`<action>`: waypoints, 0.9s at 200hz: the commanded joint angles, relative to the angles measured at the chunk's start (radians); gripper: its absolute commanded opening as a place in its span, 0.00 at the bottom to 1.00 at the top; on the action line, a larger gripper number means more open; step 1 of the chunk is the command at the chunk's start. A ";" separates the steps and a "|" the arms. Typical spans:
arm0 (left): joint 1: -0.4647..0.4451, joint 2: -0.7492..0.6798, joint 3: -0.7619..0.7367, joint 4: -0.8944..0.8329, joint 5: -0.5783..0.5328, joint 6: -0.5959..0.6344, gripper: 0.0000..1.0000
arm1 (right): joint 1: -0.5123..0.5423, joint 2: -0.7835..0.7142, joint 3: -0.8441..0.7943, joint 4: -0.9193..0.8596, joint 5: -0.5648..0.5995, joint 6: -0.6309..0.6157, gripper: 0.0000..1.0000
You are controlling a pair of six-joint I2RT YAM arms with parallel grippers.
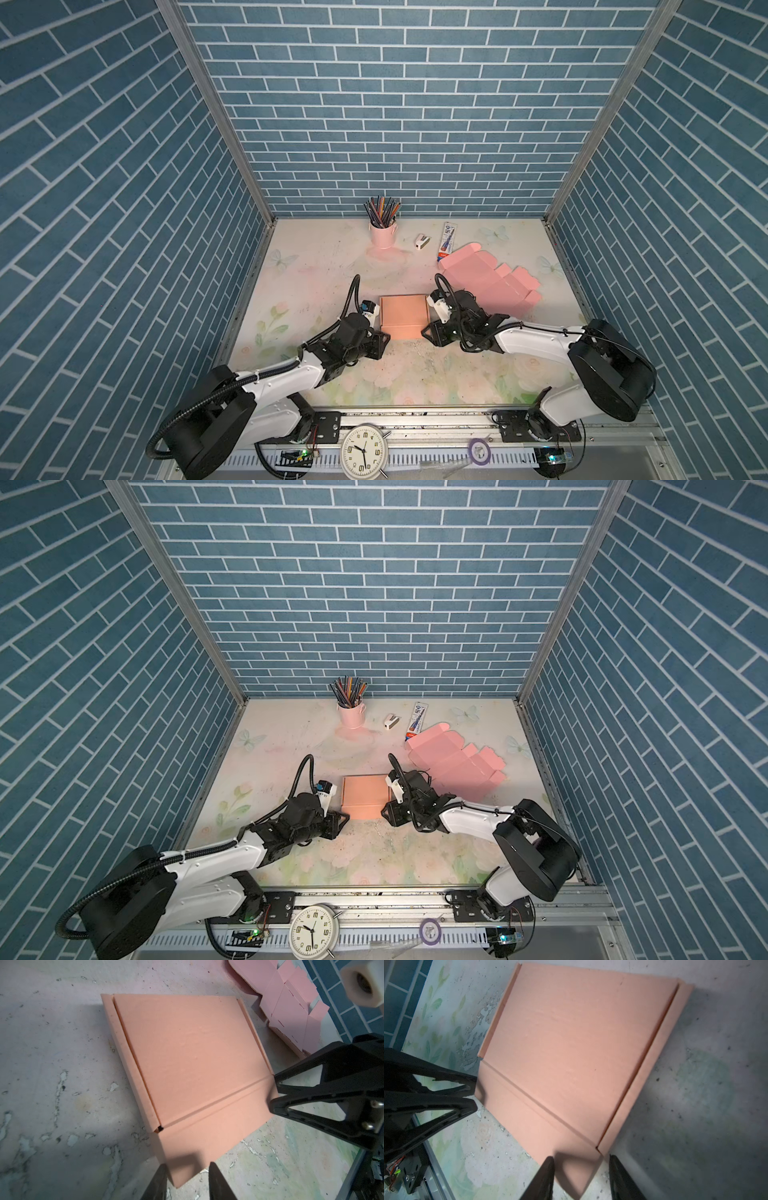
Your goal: Fold the paper box
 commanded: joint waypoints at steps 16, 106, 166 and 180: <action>-0.001 0.013 0.028 0.010 0.020 0.009 0.35 | -0.002 -0.025 0.017 -0.017 -0.008 -0.020 0.43; -0.001 0.022 0.031 0.039 0.030 0.001 0.35 | -0.002 -0.013 0.020 -0.003 -0.024 -0.016 0.44; -0.002 0.011 0.043 0.042 0.054 -0.002 0.35 | -0.002 -0.019 0.023 -0.001 -0.033 -0.013 0.52; -0.002 0.007 0.042 0.036 0.049 -0.001 0.35 | -0.002 -0.020 0.020 0.000 -0.030 -0.013 0.52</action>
